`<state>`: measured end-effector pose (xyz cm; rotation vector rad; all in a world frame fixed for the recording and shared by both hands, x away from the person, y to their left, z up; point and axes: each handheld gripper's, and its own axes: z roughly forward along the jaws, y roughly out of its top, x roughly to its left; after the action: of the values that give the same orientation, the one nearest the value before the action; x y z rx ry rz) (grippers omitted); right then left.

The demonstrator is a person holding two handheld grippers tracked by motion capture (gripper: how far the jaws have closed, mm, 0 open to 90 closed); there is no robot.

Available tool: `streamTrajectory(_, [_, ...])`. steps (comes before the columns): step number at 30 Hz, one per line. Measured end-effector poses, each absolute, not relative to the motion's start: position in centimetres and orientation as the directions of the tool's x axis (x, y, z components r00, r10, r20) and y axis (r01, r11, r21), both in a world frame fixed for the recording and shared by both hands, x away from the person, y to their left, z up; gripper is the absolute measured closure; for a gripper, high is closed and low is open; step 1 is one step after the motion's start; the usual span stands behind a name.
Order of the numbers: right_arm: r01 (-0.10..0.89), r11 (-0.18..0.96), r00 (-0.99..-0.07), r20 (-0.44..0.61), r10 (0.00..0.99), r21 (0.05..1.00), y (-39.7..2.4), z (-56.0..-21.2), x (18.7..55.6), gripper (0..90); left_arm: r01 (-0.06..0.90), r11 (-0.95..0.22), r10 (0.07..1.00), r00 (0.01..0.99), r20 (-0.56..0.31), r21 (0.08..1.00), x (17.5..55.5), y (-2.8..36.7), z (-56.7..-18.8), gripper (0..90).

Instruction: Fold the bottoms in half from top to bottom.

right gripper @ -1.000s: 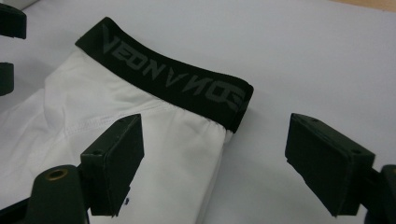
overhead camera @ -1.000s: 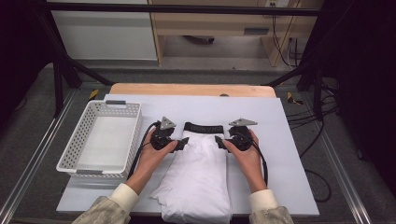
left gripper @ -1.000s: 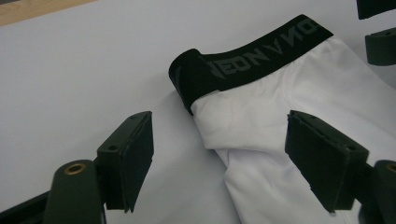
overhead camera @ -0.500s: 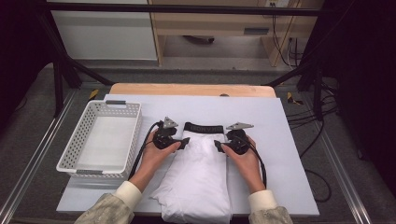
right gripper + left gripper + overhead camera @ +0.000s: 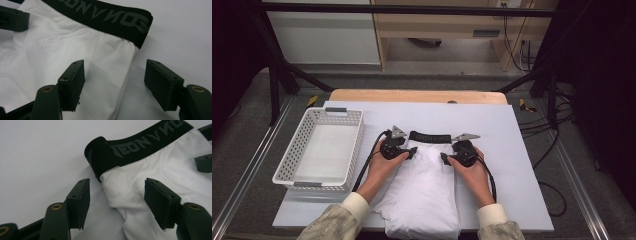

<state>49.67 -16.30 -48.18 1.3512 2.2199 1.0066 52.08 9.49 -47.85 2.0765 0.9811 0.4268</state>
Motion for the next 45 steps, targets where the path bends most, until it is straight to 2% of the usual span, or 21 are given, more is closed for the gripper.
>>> streamTrajectory(6, [0.610, 0.288, -0.482, 0.057, 0.874, 0.738, -15.9, -48.3, 50.3, 39.2, 0.505, -0.405, 0.763, 0.646, -0.023, 0.762, 53.2, 9.1, -48.4, 41.5])
streamTrajectory(10, [0.615, 0.264, -0.472, 0.078, 0.878, 0.743, -16.0, -48.3, 50.7, 42.8, 0.512, -0.391, 0.754, 0.655, -0.052, 0.765, 53.9, 8.9, -48.4, 49.2])
streamTrajectory(12, [0.624, 0.277, -0.477, 0.076, 0.876, 0.731, -15.9, -48.1, 51.0, 44.7, 0.506, -0.407, 0.751, 0.659, -0.037, 0.760, 54.0, 8.7, -48.3, 52.4])
streamTrajectory(19, [0.618, 0.284, -0.474, 0.059, 0.879, 0.733, -15.7, -48.2, 51.8, 49.8, 0.509, -0.408, 0.744, 0.666, -0.047, 0.758, 54.3, 8.6, -48.3, 58.9])
streamTrajectory(22, [0.610, 0.287, -0.471, 0.046, 0.881, 0.738, -15.9, -48.2, 51.9, 59.3, 0.512, -0.406, 0.739, 0.672, -0.058, 0.757, 54.3, 8.6, -48.2, 62.7])
streamTrajectory(28, [0.611, 0.269, -0.489, 0.088, 0.868, 0.745, -16.1, -48.2, 52.1, 77.6, 0.524, -0.385, 0.735, 0.672, -0.092, 0.760, 54.3, 8.4, -48.3, 76.7])
streamTrajectory(30, [0.614, 0.272, -0.496, 0.094, 0.863, 0.741, -15.9, -48.2, 52.2, 81.0, 0.522, -0.388, 0.732, 0.675, -0.091, 0.759, 54.2, 8.4, -48.2, 78.1])
streamTrajectory(37, [0.582, 0.276, -0.517, 0.086, 0.852, 0.765, -15.9, -47.2, 52.0, 83.2, 0.494, -0.351, 0.729, 0.677, -0.099, 0.795, 54.1, 8.7, -47.0, 81.8])
streamTrajectory(39, [0.551, 0.279, -0.529, 0.070, 0.846, 0.786, -15.9, -45.8, 51.8, 83.4, 0.461, -0.350, 0.728, 0.681, -0.073, 0.815, 53.8, 8.7, -45.8, 81.9])
streamTrajectory(45, [0.504, 0.299, -0.546, 0.030, 0.837, 0.811, -15.7, -42.7, 51.7, 83.3, 0.421, -0.314, 0.732, 0.678, -0.065, 0.851, 53.5, 9.2, -42.9, 82.1])
